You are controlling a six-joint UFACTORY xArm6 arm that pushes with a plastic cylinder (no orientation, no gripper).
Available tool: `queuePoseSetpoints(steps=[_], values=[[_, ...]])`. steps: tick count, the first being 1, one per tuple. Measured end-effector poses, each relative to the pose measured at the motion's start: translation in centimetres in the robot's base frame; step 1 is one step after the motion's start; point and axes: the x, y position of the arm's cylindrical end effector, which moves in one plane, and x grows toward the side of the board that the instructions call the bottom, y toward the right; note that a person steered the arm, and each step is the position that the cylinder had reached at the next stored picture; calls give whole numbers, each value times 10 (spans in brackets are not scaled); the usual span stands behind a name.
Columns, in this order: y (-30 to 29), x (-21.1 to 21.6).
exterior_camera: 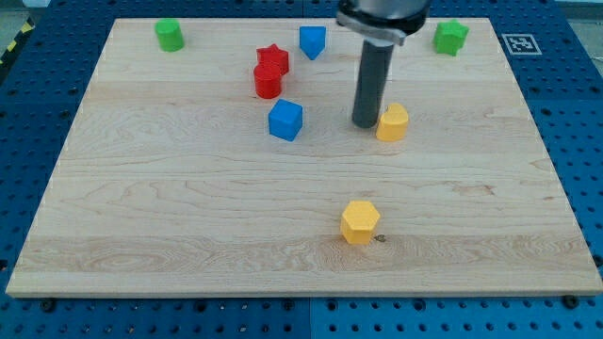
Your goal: Place the cube below the green circle
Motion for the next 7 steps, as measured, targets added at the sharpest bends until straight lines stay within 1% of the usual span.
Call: queuePoseSetpoints(steps=[1,2,3,4,5,7], values=[[-61,10],[-126,10],[-107,9],[-60,7],[-71,-9],[-162,-12]])
